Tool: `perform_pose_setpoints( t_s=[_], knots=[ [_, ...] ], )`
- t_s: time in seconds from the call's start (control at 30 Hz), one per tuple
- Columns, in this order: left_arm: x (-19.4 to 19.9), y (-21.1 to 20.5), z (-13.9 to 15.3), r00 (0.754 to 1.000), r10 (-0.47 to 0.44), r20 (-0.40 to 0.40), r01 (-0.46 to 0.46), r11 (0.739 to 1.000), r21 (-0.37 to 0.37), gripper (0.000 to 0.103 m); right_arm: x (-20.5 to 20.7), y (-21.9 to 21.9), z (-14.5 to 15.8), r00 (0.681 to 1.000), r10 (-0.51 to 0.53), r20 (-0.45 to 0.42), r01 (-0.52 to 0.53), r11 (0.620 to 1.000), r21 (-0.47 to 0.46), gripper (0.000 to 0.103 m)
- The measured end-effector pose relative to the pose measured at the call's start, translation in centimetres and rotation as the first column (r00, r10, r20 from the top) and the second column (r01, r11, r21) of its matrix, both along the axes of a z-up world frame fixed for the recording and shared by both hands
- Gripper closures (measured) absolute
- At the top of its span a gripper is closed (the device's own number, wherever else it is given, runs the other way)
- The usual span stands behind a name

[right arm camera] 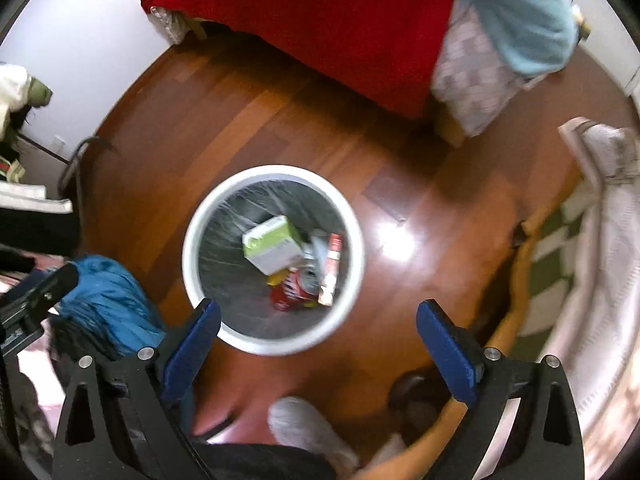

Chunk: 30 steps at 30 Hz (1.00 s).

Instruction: Collect trash

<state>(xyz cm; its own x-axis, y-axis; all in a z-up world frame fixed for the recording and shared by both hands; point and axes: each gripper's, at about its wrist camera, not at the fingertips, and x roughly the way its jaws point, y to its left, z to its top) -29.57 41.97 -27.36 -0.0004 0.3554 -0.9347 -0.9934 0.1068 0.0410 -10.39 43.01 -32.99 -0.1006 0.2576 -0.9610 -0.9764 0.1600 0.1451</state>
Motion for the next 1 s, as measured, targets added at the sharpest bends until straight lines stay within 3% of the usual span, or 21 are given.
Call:
perform_pose_setpoints(
  t_s=[0.27,0.63,1.0],
  knots=[
    [1.1,-5.8,5.3,0.997,-0.076,0.009,0.075,0.995,0.068,0.001,-0.6,-7.2,6.3,0.999,0.005,0.052,-0.008,0.998,0.06,0.003],
    [1.0,-12.6,13.4,0.985,-0.158,0.074,0.143,0.974,0.178,0.001,-0.4,-16.7,17.0,1.0,-0.009,0.009,0.007,0.977,0.211,0.003],
    [0.1,-17.2,20.8,0.955,-0.233,0.185,0.179,0.946,0.27,0.001,0.0,-23.8,26.2,0.998,0.028,-0.055,-0.009,0.948,0.319,0.003]
  ],
)
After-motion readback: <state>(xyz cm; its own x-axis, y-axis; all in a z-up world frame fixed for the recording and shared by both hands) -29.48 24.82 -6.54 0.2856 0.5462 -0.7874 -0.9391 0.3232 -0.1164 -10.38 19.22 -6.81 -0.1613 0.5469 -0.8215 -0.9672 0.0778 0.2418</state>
